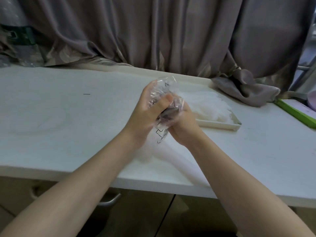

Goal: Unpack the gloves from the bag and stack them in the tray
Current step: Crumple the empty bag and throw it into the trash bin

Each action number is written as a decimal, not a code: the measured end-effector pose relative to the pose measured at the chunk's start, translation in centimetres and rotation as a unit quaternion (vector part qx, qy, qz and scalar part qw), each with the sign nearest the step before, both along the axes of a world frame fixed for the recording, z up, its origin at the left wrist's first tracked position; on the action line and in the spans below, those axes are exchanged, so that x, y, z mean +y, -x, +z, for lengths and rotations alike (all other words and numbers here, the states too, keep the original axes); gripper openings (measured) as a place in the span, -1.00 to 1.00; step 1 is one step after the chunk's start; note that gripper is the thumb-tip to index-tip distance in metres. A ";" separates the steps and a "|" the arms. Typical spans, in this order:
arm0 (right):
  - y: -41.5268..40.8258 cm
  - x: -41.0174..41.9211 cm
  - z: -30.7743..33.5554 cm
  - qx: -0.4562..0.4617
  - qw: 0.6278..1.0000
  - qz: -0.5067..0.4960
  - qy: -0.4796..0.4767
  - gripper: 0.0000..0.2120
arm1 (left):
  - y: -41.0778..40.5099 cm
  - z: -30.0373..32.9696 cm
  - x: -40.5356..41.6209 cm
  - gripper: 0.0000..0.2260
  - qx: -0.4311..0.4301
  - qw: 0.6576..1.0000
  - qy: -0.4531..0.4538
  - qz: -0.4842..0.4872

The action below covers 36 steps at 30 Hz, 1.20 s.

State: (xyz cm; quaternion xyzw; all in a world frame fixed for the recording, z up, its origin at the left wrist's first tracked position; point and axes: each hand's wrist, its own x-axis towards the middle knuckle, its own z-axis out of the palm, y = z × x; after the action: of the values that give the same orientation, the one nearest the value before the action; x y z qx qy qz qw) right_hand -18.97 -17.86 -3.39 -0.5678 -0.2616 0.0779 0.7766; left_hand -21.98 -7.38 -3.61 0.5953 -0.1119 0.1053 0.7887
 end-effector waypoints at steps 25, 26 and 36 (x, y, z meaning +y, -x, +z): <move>24.4 41.7 -15.0 -0.541 0.693 0.272 0.391 -0.47 | 33.1 -17.4 35.9 -0.86 0.180 0.755 0.312 0.548; 25.1 42.9 -16.0 -0.510 0.701 0.301 0.397 -0.54 | 34.4 -18.1 36.1 -0.84 0.195 0.757 0.296 0.549; 33.3 50.5 -31.4 -0.175 0.724 0.475 0.468 -0.73 | 43.6 -34.4 38.0 -0.57 0.368 0.748 -0.043 0.552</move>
State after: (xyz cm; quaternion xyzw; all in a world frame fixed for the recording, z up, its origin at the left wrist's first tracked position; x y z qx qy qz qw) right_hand -52.24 32.64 -34.74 -0.6639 -0.5591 0.4484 0.2136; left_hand -65.63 30.58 -38.04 0.5795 0.5301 0.2900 0.5469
